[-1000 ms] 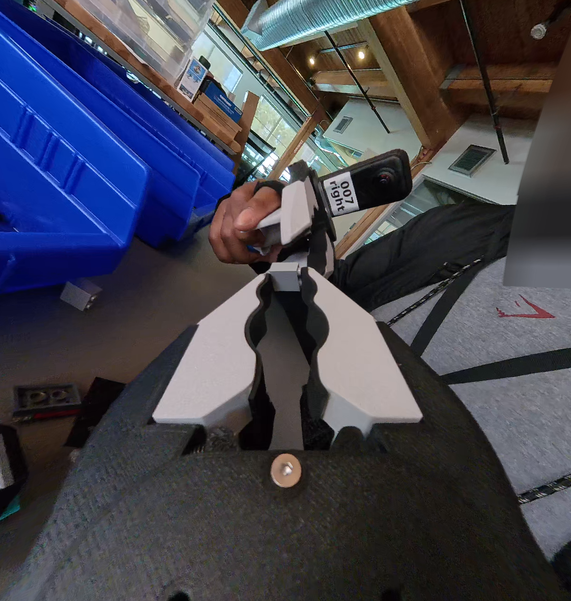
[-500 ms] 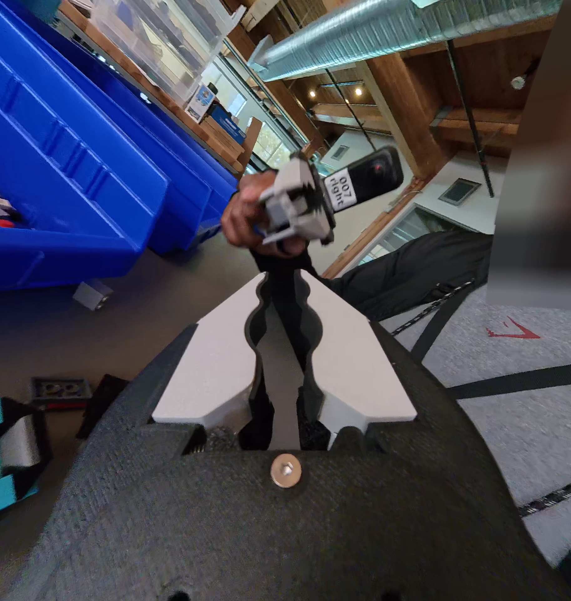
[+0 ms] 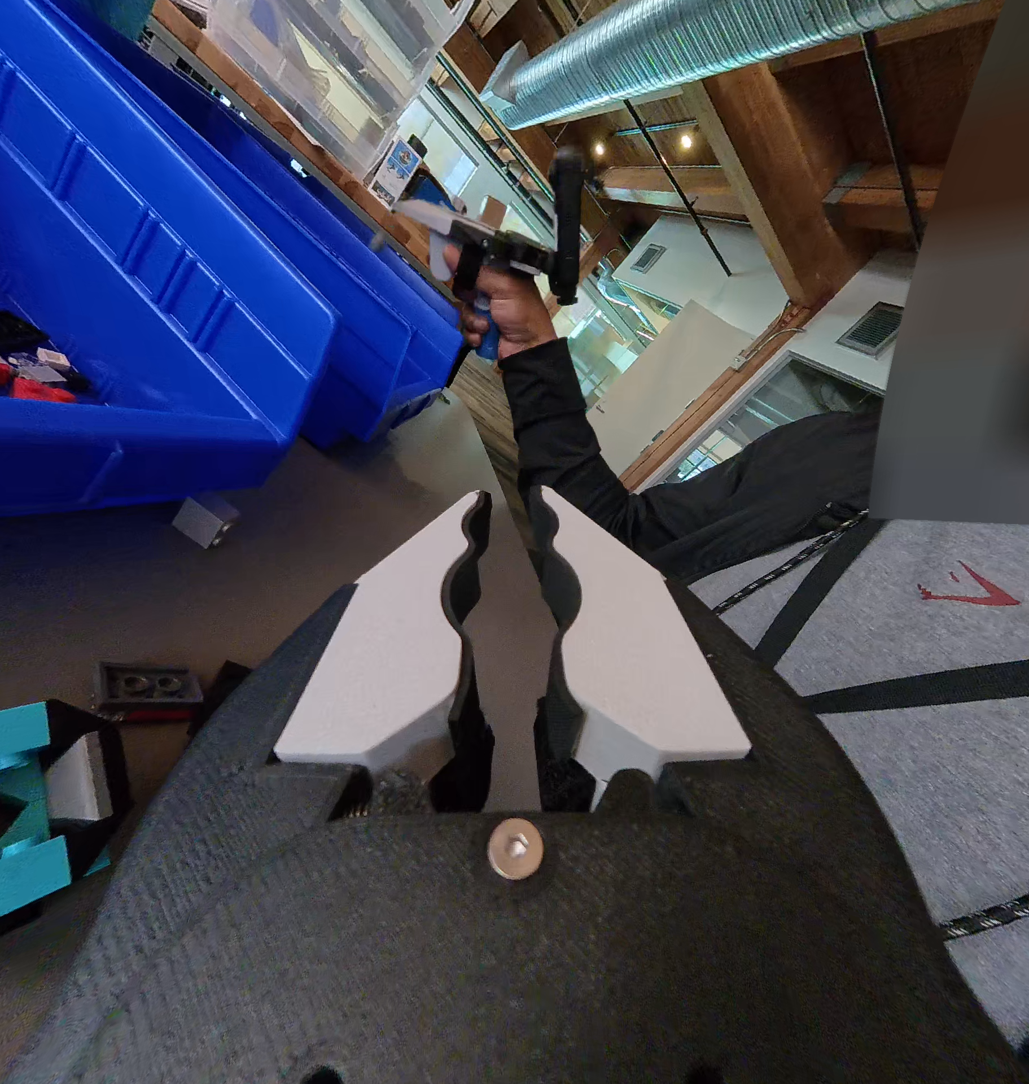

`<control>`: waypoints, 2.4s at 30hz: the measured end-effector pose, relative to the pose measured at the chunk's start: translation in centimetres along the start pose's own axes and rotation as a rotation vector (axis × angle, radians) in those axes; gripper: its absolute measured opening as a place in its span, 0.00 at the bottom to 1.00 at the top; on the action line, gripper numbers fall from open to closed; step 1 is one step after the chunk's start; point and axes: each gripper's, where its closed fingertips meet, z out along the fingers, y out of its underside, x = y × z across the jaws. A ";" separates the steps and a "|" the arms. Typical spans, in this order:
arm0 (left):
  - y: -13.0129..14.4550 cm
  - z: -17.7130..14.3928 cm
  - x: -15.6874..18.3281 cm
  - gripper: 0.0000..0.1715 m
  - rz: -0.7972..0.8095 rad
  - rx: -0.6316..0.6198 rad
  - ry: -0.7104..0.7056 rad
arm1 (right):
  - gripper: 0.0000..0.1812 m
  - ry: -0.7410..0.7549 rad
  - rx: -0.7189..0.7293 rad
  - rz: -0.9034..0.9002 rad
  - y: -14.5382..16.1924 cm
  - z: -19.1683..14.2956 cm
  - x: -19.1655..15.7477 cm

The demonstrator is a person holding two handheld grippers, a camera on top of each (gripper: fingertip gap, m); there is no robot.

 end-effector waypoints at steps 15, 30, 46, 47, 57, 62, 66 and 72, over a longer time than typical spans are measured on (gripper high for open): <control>-0.1 -1.4 -3.3 0.10 0.129 -0.073 -0.302 | 0.16 -0.668 0.102 -0.223 -4.1 -7.0 -25.6; 1.5 2.6 -8.7 0.20 0.198 -0.198 -0.916 | 0.14 -0.751 0.166 0.061 1.5 -9.5 -33.6; 2.6 2.7 -11.6 0.08 0.265 -0.328 -1.067 | 0.14 -0.936 0.152 0.070 3.7 -11.8 -35.1; 2.5 2.8 -10.9 0.08 0.250 -0.306 -1.015 | 0.14 -0.949 0.158 0.053 3.7 -12.0 -35.4; -1.6 -0.1 -1.4 0.08 0.054 -0.059 -0.377 | 0.17 -1.045 0.345 -0.160 0.6 -13.8 -40.6; -4.3 -3.5 -1.3 0.08 0.096 -0.058 -0.226 | 0.18 -1.029 0.473 -0.264 -3.4 -13.0 -44.3; -6.2 -7.1 -2.6 0.08 0.040 0.067 -0.138 | 0.19 -1.029 0.512 -0.318 -5.4 -11.6 -48.1; -7.9 -11.4 -2.0 0.08 -0.001 0.241 -0.102 | 0.18 -0.969 0.534 -0.365 -6.1 -9.7 -52.7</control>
